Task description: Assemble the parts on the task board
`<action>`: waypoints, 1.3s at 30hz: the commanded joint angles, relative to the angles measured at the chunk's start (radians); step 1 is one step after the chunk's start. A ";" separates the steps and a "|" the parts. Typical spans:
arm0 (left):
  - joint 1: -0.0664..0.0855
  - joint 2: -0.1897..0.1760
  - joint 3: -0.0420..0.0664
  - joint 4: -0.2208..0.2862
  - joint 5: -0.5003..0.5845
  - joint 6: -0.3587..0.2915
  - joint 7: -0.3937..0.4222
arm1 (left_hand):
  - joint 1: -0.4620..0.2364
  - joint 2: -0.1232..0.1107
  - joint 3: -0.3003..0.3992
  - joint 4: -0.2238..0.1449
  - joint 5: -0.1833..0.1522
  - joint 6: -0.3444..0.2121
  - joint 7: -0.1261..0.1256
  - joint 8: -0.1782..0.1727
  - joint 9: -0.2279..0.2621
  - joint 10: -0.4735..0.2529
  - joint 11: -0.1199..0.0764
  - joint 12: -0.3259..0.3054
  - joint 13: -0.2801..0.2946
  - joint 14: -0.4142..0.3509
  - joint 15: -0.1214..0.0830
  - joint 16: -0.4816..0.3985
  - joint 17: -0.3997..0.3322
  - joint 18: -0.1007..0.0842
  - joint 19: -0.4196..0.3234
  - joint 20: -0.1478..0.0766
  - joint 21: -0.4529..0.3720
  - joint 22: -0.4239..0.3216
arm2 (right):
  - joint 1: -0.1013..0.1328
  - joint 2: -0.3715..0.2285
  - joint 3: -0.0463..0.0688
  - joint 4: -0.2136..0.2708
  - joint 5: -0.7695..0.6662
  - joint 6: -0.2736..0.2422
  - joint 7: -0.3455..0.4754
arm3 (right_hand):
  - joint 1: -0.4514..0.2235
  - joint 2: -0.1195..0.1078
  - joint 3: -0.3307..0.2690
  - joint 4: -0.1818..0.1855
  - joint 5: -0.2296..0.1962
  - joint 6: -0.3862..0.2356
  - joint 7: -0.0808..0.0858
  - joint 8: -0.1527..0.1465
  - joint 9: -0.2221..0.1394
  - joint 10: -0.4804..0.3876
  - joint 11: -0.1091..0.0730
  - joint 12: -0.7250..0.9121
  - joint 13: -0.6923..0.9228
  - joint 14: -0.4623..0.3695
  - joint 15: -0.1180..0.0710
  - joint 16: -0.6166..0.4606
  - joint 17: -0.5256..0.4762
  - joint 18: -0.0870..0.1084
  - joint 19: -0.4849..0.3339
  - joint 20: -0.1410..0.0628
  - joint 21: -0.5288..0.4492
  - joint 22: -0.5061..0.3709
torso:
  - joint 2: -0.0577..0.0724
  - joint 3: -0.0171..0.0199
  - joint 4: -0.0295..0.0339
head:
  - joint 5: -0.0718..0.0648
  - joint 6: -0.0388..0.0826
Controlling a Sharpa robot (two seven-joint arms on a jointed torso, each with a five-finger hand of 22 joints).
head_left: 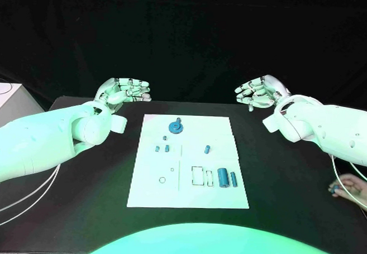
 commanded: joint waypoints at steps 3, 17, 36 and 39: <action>0.000 0.002 0.001 0.003 0.007 0.017 0.014 | 0.004 0.005 -0.004 0.001 0.004 0.005 0.003 0.006 -0.001 0.009 0.000 0.006 0.001 0.004 0.001 0.006 0.001 0.012 0.005 -0.001 0.005 0.001 | -0.001 0.000 0.000 0.000 -0.011 0.014 0.009 | 0.000 0.006 0.006 0.000 0.002 0.005 0.000 -0.006 -0.001 0.008 -0.001 0.002 -0.001 0.006 -0.001 0.007 0.001 0.004 0.009 0.001 0.002 0.001 | 0.000 0.0000 0.0001 | -0.001 0.000; 0.000 0.002 0.001 0.003 0.007 0.018 0.014 | 0.004 0.005 -0.005 0.001 0.004 0.005 0.003 0.008 -0.001 0.009 0.000 0.006 0.001 0.004 0.001 0.008 0.002 0.012 0.006 -0.002 0.006 0.001 | -0.001 -0.002 0.000 0.001 -0.012 0.013 0.008 | 0.000 0.006 0.006 0.000 0.001 0.005 0.000 -0.007 -0.001 0.008 -0.001 0.001 -0.001 0.007 -0.001 0.008 0.003 0.004 0.011 0.000 0.004 0.002 | 0.001 0.0002 0.0006 | -0.003 0.000; 0.000 0.001 0.001 0.006 0.007 0.019 0.014 | 0.004 0.005 -0.005 0.001 0.004 0.005 0.003 0.008 -0.001 0.009 0.000 0.006 0.001 0.004 0.001 0.008 0.002 0.012 0.006 -0.002 0.006 0.001 | -0.003 -0.001 0.000 0.002 -0.013 0.015 0.005 | 0.000 0.006 0.006 0.000 0.001 0.005 0.000 -0.007 -0.001 0.008 -0.001 0.001 -0.001 0.007 -0.001 0.008 0.003 0.004 0.011 0.000 0.004 0.002 | 0.000 0.0001 0.0003 | -0.003 0.000; 0.000 0.000 0.001 0.006 0.007 0.019 0.014 | 0.004 0.005 -0.005 0.001 0.004 0.005 0.003 0.008 -0.001 0.009 0.000 0.006 0.001 0.004 0.001 0.008 0.002 0.012 0.006 -0.002 0.006 0.001 | -0.003 -0.001 0.000 0.002 -0.013 0.015 0.005 | 0.000 0.006 0.006 0.000 0.001 0.005 0.000 -0.007 -0.001 0.008 -0.001 0.001 -0.001 0.007 -0.001 0.008 0.003 0.004 0.011 0.000 0.004 0.002 | 0.000 0.0001 0.0002 | -0.002 0.000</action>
